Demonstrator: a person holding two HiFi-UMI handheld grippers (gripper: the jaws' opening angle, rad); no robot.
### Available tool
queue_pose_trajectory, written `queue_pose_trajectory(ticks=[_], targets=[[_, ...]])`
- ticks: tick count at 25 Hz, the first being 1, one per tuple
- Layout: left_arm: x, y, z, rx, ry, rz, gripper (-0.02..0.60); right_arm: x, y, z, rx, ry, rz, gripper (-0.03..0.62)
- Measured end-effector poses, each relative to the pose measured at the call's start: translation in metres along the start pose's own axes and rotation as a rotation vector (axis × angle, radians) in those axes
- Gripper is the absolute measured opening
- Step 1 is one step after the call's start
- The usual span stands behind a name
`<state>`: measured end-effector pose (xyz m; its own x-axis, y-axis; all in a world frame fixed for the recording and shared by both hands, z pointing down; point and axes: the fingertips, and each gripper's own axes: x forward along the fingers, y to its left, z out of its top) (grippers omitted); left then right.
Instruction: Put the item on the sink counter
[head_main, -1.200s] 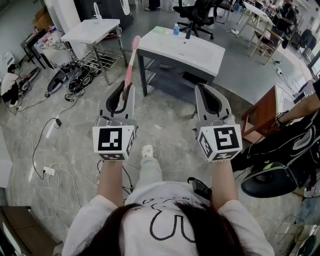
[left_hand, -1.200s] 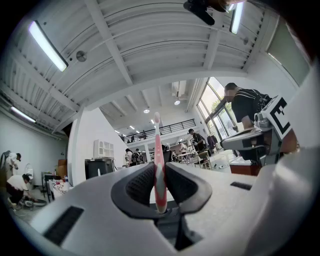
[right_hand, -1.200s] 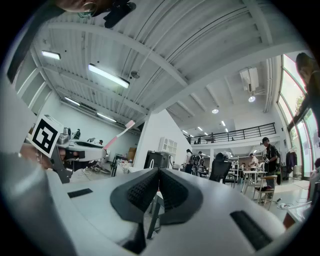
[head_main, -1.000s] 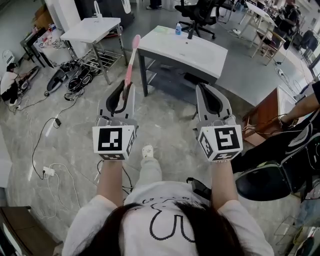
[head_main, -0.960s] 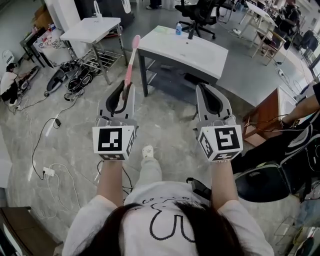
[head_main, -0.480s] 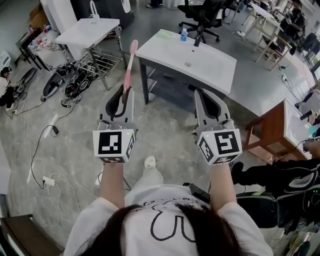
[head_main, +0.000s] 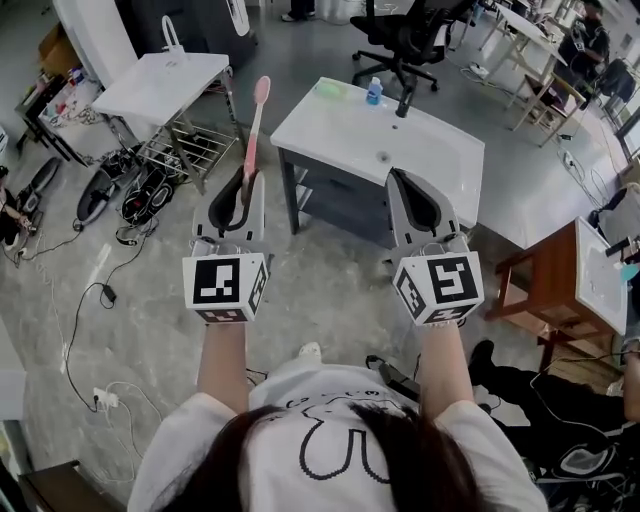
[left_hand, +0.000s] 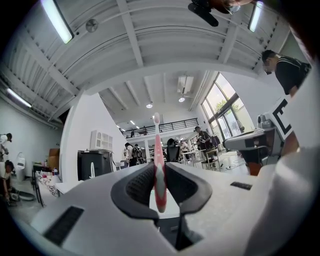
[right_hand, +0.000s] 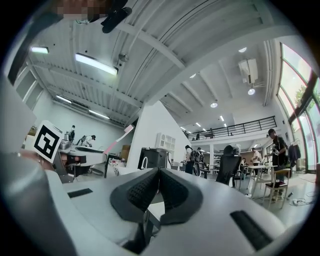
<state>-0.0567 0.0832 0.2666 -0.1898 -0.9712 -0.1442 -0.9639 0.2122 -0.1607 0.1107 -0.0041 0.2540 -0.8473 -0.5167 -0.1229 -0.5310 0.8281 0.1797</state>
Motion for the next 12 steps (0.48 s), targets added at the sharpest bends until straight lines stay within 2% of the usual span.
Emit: queue_pose_trajectory(ticks=[12], targets=[[0.051,0.034,-0.018,0.032,0.006,-0.033,0.072,0.065,-0.004,-0.023,0.011,0.038,-0.010,0.029]])
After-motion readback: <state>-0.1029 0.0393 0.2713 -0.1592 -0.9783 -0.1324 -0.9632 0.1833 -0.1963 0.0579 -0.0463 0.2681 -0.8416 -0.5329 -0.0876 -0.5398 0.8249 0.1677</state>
